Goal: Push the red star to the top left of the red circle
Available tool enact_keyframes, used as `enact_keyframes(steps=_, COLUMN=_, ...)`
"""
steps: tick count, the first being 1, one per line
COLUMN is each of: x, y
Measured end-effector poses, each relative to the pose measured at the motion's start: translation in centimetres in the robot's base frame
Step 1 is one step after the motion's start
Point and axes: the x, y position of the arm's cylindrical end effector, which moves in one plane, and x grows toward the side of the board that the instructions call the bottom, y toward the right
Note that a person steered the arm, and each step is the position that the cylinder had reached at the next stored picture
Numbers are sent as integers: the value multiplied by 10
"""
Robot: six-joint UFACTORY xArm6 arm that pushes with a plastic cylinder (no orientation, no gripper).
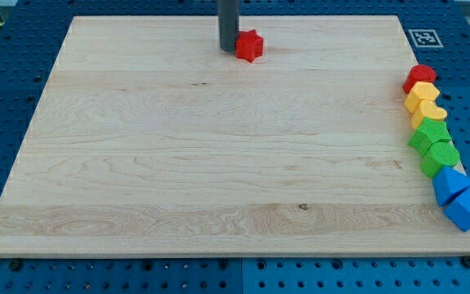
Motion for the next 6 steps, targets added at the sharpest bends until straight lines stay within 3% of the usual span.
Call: enact_keyframes(steps=6, x=-10, y=64)
